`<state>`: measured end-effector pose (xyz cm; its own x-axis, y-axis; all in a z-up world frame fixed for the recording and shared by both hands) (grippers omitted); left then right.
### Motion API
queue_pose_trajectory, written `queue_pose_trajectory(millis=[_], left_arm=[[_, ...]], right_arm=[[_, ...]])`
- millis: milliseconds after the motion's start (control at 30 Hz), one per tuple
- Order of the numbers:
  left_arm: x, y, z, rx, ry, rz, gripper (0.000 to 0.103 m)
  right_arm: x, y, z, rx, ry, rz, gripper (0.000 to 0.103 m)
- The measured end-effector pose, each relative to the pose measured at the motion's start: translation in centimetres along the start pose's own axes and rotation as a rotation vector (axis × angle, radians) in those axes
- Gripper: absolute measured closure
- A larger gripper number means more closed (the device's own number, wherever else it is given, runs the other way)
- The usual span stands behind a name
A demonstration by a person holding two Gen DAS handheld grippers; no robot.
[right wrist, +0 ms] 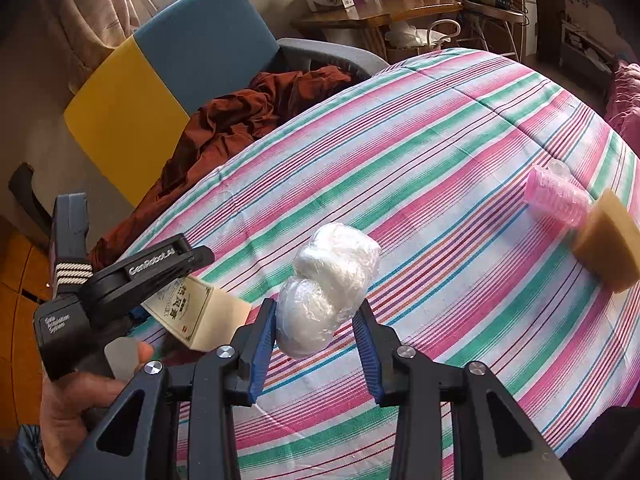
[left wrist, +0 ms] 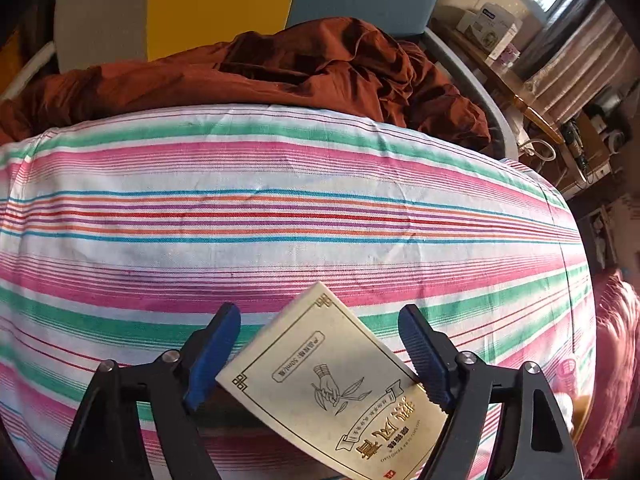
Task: Organize objects
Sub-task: 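Grasp the cream printed box with the left tool while the right tool holds the white ball, then carry the cream box into the gold tray and open the left tool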
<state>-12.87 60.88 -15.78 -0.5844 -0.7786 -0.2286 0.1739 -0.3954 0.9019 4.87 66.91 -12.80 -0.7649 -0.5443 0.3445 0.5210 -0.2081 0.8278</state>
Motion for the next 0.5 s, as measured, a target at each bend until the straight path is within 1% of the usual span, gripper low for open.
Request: queue_pose_trajectory(millis=[100,200,333,400,500], left_arm=[[1.1,1.0,-1.3,-0.001,-0.076,0.001,0.026],[2.9,2.1,-2.8,0.023,-0.123,-0.009,0.026],[5.7,4.4,-4.7,-0.008,-0.196,0.027,0.026],[7.3,5.2,-5.8,-0.009,-0.191,0.030,0.024],[9.4,6.6,-7.6,-0.016,-0.180,0.031,0.022]], right_arm=[[0.2,-0.7,-0.4,0.033,0.014,0.000,0.065],[0.6,-1.6,-1.0,0.080,0.042,0.002,0.065],[2.2,-3.0,-2.4,0.156,0.119,0.014,0.065],[2.9,-3.5,-3.0,0.177,0.163,0.013,0.065],[4.4,-4.4,-4.1,0.229,0.228,0.042,0.065]])
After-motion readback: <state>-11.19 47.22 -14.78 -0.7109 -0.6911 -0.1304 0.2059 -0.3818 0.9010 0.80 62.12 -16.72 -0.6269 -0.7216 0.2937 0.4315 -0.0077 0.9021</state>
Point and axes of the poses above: each gripper's, at about its wrist camera, not at the fingertips, and y roughly against the way its jaws point, x to its left, z to its top, the point moved 7 cm from there along -y, roughly the way its jaws point, and after that the axes turned 1 degree about z, right-handed, at the moved point
